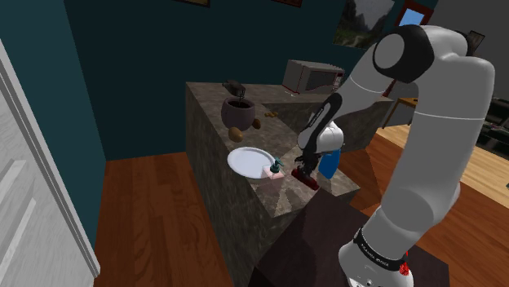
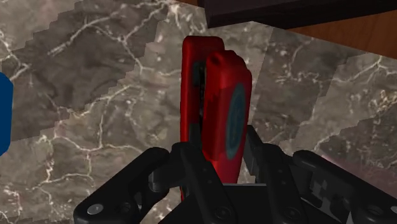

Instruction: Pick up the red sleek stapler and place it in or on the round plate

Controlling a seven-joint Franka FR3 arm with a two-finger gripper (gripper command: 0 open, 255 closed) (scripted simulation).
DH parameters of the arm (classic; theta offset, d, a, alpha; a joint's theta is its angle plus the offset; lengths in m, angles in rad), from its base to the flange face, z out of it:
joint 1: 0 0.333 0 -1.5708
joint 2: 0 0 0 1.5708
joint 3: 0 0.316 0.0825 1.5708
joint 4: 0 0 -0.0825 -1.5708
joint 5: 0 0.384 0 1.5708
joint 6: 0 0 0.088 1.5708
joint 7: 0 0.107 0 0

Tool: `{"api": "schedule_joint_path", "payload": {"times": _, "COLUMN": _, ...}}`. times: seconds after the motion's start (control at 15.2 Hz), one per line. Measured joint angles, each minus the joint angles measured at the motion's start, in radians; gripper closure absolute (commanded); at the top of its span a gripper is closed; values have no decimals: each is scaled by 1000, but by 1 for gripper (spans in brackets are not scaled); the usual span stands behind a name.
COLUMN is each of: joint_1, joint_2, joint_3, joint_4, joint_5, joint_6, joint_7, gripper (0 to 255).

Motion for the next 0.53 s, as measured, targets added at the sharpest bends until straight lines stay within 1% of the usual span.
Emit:
{"api": "schedule_joint_path", "payload": {"times": 0.4, "joint_1": 28, "joint_2": -98, "joint_3": -42, "joint_4": -11, "joint_5": -60, "joint_6": -84, "joint_7": 36, "gripper": 255}}
{"api": "schedule_joint_path", "payload": {"times": 0.53, "joint_1": 38, "joint_2": -83, "joint_3": -29, "joint_4": 25, "joint_5": -49, "joint_6": -107, "joint_7": 49, "gripper": 255}}
